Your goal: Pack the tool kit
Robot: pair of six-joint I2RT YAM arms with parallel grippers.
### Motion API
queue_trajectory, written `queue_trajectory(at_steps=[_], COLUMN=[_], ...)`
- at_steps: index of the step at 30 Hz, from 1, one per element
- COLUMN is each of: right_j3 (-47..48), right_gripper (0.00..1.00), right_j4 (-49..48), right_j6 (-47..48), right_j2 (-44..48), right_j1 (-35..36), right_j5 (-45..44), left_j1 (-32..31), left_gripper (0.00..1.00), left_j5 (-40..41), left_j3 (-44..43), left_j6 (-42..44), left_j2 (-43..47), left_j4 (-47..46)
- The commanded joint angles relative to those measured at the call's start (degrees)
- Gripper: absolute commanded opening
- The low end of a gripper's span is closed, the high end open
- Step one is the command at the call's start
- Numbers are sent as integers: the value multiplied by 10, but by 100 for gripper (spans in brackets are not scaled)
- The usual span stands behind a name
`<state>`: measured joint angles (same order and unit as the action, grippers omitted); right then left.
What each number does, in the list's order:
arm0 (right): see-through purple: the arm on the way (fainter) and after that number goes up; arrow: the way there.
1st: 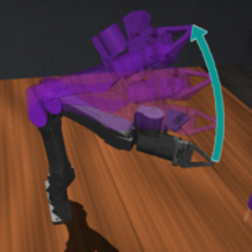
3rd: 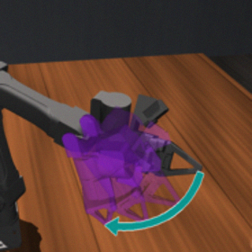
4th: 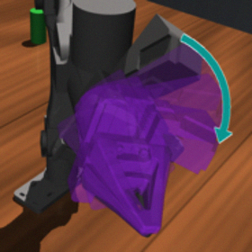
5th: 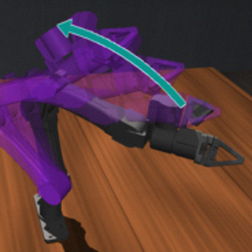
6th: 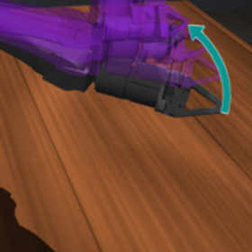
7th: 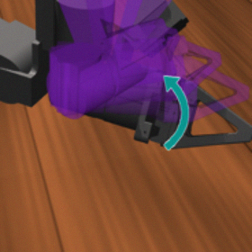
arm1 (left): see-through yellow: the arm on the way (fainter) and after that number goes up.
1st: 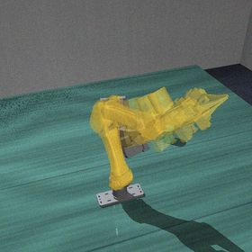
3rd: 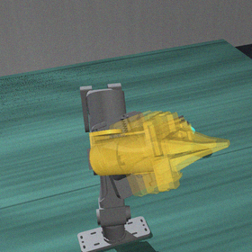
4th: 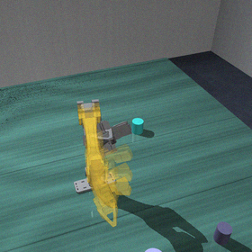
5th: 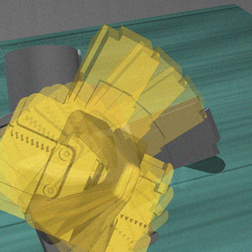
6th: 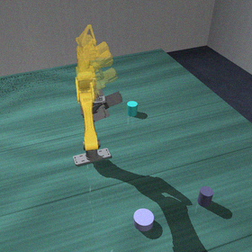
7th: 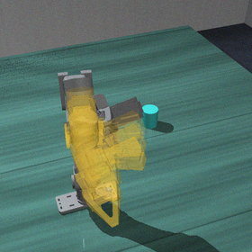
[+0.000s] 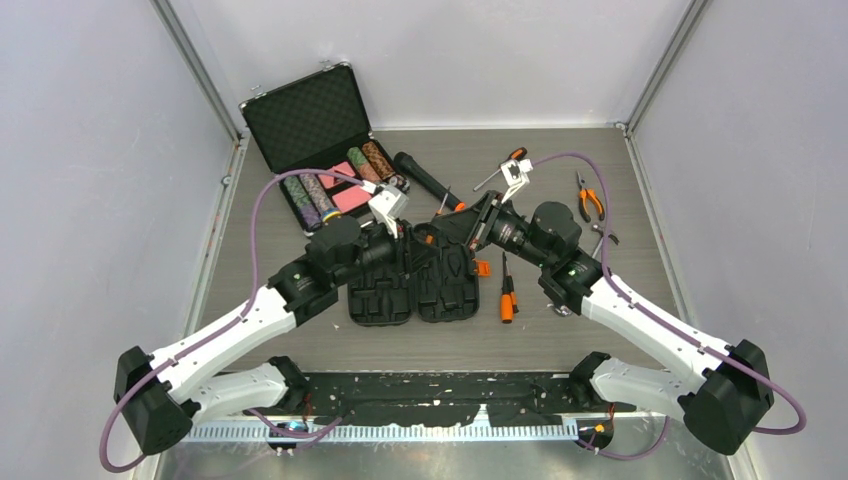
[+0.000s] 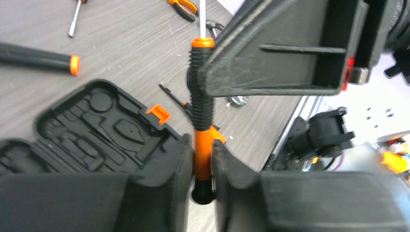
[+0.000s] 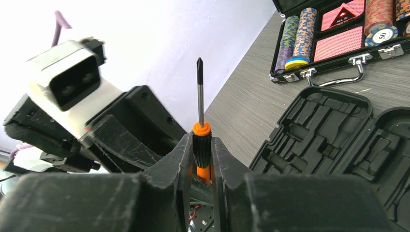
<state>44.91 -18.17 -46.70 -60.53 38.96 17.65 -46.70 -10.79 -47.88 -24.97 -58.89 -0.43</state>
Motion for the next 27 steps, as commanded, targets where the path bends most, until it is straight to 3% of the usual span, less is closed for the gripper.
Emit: queue_trajectory(at_steps=[1, 2, 4, 6, 8, 10, 17, 20, 27], right_j3=[32, 41, 64, 88, 109, 138, 246, 286, 376], right_gripper=[17, 22, 38, 61, 74, 79, 81, 81, 82], right_j4=[-22, 8, 64, 121, 181, 251, 463, 515, 604], right_j6=[16, 36, 75, 114, 152, 198, 360, 394, 450], right_j2=[3, 6, 12, 22, 35, 41, 4, -25, -120], right_j1=[5, 2, -5, -16, -34, -54, -77, -74, -14], right_j5=[10, 12, 19, 29, 46, 69, 136, 197, 223], left_j1=[-2, -2, -2, -2, -2, -2, -4, -19, -89], left_gripper=[8, 0, 0, 0, 0, 0, 0, 0, 0], left_j5=[21, 40, 77, 120, 147, 152, 121, 124, 149], left_j3=[-43, -50, -62, -74, -84, -93, -114, -110, -125], left_j6=[95, 127, 209, 293, 370, 435, 583, 629, 676], left_j2=[12, 18, 31, 41, 49, 55, 65, 77, 64], left_j4=[22, 44, 89, 137, 186, 239, 394, 415, 421])
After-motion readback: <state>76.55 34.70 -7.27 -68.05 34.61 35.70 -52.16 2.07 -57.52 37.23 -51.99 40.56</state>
